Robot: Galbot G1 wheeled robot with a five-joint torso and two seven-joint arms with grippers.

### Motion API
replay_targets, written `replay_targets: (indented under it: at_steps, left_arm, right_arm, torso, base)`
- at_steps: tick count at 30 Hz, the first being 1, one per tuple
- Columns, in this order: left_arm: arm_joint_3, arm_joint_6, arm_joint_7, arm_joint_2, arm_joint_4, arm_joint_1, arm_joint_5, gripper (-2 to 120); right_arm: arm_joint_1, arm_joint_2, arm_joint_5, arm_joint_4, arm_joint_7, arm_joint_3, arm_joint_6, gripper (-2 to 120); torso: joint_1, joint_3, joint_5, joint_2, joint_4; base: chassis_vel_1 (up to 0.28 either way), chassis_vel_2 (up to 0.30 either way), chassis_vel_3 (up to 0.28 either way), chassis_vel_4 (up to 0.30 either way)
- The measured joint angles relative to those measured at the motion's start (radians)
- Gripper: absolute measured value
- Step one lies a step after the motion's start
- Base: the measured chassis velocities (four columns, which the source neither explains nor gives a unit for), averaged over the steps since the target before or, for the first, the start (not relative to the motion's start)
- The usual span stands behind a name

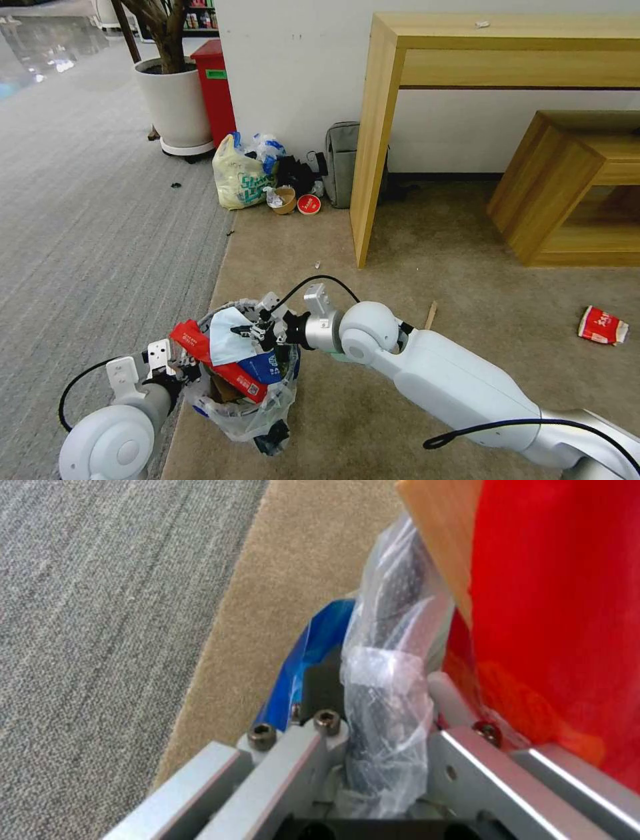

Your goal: Pick up the trash bin and place the garbage on the floor into it.

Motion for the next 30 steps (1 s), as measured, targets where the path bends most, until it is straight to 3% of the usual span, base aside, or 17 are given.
replay_targets:
  at_steps: [5, 9, 17, 23, 30]
  left_arm:
    - [0.006, 0.0, -0.001, -0.002, 0.003, -0.005, -0.001, 0]
    - [0.005, 0.0, -0.002, -0.003, 0.004, -0.006, -0.003, 0]
    - [0.001, 0.0, -0.017, -0.005, 0.009, -0.014, -0.024, 0]
    - [-0.006, 0.0, -0.022, -0.009, 0.009, -0.013, -0.029, 0]
    - [-0.007, 0.0, -0.021, -0.011, 0.009, -0.015, -0.03, 0]
  right_arm:
    - [-0.004, -0.002, 0.002, -0.002, 0.012, 0.004, -0.001, 30]
    - [-0.007, -0.014, 0.003, 0.0, 0.026, 0.026, -0.001, 51]
    - [-0.018, -0.037, 0.003, 0.026, 0.034, 0.06, 0.005, 76]
    - [-0.056, -0.063, -0.005, 0.073, 0.055, 0.149, 0.021, 98]
    - [-0.162, -0.086, -0.03, 0.123, 0.241, 0.254, 0.057, 100]
  torso:
    - [0.0, 0.0, 0.0001, 0.0, -0.0001]
    - [0.0, 0.0, 0.0001, 0.0, 0.0]
    - [0.0, 0.0, 0.0002, 0.0, 0.0001]
    - [0.0, 0.0, 0.0002, 0.0, 0.0001]
    - [0.0, 0.0, 0.0002, 0.0, 0.0001]
  base:
    - [0.0, 0.0, 0.0, 0.0]
    - [0.0, 0.0, 0.0, 0.0]
    - [0.0, 0.0, 0.0, 0.0]
    - [0.0, 0.0, 0.0, 0.0]
    - [0.0, 0.0, 0.0, 0.0]
